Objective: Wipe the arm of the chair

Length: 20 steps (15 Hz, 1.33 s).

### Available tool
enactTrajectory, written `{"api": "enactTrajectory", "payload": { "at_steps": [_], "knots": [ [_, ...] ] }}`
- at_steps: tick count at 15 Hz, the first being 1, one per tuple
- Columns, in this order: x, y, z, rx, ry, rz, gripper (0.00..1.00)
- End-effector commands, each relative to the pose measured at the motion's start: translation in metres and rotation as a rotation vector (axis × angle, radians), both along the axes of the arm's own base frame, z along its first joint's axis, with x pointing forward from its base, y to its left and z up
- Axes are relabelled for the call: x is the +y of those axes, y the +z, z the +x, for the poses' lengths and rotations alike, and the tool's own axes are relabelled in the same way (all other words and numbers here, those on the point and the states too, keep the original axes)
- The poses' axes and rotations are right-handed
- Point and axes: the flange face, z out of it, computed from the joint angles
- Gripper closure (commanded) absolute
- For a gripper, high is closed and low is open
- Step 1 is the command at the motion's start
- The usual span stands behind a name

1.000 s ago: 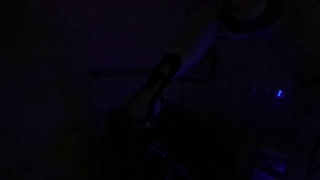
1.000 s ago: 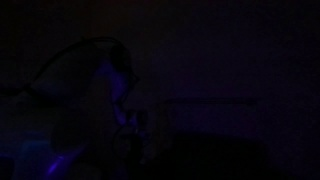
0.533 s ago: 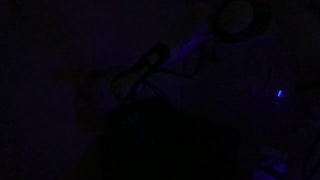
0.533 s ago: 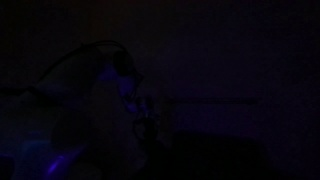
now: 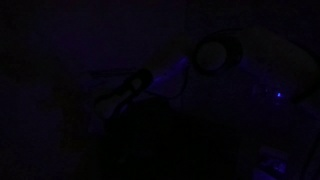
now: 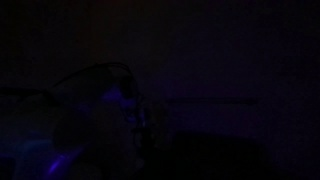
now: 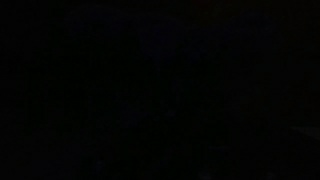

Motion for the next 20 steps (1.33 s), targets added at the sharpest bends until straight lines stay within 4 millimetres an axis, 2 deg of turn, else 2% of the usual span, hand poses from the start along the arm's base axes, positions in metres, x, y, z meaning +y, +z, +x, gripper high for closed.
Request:
{"api": "enactTrajectory", "payload": {
  "at_steps": [1,3,6,9,15,18,20],
  "knots": [
    [0.021,-0.03,-0.002,0.066,0.069,0.035,0.93],
    [0.024,-0.047,-0.007,0.101,0.084,0.042,0.93],
    [0.018,-0.065,-0.019,0.153,0.081,0.074,0.93],
    [0.016,-0.081,-0.044,0.228,0.082,0.114,0.93],
    [0.003,-0.108,-0.128,0.459,-0.035,0.205,0.93],
    [-0.008,-0.112,-0.164,0.536,-0.129,0.223,0.93],
    [-0.019,-0.107,-0.186,0.57,-0.162,0.229,0.93]
  ]
}}
